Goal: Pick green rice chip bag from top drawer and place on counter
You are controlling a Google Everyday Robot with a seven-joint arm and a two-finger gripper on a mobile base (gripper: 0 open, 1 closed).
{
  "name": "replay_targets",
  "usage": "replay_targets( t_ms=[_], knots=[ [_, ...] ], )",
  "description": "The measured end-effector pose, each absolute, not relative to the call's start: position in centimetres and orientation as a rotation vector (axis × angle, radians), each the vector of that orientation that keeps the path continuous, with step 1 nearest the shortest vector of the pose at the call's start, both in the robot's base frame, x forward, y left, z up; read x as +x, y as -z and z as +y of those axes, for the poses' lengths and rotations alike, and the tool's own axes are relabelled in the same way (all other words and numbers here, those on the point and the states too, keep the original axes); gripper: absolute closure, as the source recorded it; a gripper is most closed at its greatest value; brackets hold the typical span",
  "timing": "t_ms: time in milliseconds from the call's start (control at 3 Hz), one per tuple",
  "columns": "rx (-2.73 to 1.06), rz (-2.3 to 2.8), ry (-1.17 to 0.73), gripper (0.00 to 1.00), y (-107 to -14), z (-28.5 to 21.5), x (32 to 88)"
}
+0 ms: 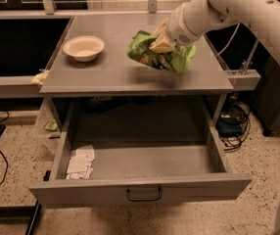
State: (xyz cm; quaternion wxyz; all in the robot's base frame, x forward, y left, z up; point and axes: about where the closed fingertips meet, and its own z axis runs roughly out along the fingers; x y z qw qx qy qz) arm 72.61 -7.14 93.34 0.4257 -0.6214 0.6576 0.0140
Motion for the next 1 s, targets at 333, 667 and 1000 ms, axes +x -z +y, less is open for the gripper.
replay_targets(
  t_ms=[333,667,1000],
  knots=[
    [-1.554,1.644,-0.035,0.35,-93.34,-7.13,72.61],
    [-1.554,1.644,-0.035,0.13,-93.34,-7.13,72.61],
    [-1.554,1.644,-0.035,0.0,-93.33,-7.13,72.61]
  ],
)
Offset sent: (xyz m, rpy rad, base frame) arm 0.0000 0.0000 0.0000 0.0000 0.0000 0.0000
